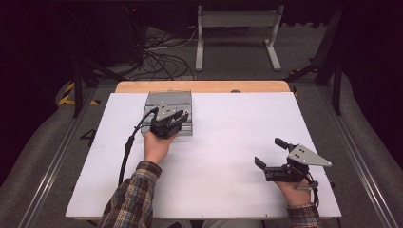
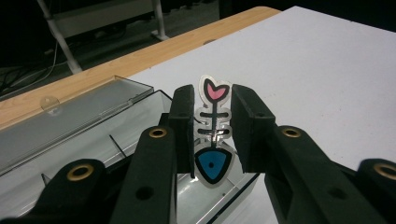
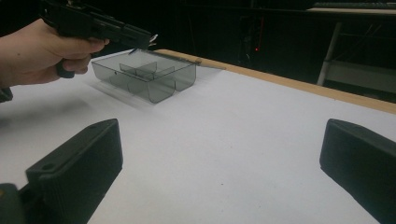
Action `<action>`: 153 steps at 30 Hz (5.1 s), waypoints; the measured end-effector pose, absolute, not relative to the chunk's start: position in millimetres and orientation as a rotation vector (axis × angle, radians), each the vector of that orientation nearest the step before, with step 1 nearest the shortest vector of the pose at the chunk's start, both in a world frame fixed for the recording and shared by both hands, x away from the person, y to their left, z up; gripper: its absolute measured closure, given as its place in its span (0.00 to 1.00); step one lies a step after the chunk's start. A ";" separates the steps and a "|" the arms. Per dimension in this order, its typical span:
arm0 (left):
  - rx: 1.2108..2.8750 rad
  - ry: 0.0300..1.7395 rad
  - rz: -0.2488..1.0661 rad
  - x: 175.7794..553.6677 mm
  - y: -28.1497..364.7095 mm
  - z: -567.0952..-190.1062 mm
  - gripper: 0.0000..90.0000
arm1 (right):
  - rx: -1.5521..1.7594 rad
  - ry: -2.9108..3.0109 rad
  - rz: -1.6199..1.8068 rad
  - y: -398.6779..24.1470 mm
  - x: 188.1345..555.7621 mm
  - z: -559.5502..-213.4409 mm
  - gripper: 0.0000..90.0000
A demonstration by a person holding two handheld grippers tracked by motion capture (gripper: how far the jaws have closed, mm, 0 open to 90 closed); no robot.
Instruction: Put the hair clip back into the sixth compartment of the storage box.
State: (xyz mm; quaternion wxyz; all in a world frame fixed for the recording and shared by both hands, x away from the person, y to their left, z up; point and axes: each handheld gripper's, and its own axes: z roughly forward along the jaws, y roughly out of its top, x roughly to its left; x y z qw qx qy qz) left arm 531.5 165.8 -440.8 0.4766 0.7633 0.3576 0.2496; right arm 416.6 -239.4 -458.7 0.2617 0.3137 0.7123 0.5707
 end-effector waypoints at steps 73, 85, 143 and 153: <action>1.872 0.956 0.556 545.9 164.7 -461.8 0.47 | 0.839 1.931 1.547 -238.7 417.0 -458.7 0.00; 1.861 0.940 0.566 541.8 167.2 -455.5 0.27 | 0.841 1.923 1.544 -238.1 417.3 -458.9 0.00; 1.689 0.753 0.662 458.7 219.6 -411.3 0.04 | 0.879 1.856 1.532 -239.8 417.1 -459.6 0.00; 1.668 0.768 0.678 445.7 238.6 -421.9 0.04 | 0.877 1.851 1.526 -239.9 417.5 -460.3 0.00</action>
